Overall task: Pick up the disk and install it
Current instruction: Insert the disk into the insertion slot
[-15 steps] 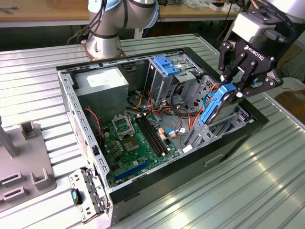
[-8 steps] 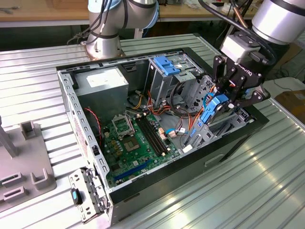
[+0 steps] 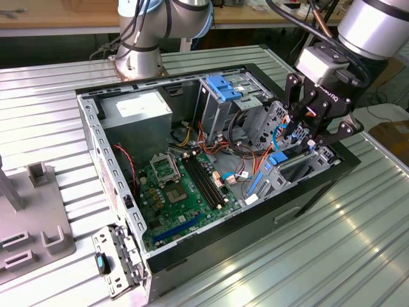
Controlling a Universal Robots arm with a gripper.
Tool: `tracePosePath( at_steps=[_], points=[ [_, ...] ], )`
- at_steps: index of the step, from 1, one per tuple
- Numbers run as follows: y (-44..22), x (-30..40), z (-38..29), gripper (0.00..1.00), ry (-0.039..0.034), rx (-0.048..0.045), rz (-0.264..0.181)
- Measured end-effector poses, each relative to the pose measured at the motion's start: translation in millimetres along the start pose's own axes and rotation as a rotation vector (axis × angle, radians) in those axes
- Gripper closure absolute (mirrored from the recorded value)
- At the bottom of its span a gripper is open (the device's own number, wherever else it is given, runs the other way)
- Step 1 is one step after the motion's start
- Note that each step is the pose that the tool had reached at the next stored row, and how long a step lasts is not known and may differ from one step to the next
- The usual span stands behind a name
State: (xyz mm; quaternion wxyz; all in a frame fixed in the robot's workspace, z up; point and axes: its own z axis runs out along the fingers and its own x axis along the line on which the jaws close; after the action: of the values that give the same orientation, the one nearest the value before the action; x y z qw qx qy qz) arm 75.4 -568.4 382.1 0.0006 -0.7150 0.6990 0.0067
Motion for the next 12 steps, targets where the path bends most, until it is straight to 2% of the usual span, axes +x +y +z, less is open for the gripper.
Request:
tracePosePath(
  at_steps=[2, 4, 12],
  points=[
    [0.0, 0.1, 0.0, 0.56, -0.0001, 0.0000, 0.000],
    [0.1, 3.5, 0.0, 0.56, 0.0000, 0.0000, 0.000],
    [-1.7, 3.6, 0.0, 0.56, 0.0000, 0.0000, 0.000]
  ],
)
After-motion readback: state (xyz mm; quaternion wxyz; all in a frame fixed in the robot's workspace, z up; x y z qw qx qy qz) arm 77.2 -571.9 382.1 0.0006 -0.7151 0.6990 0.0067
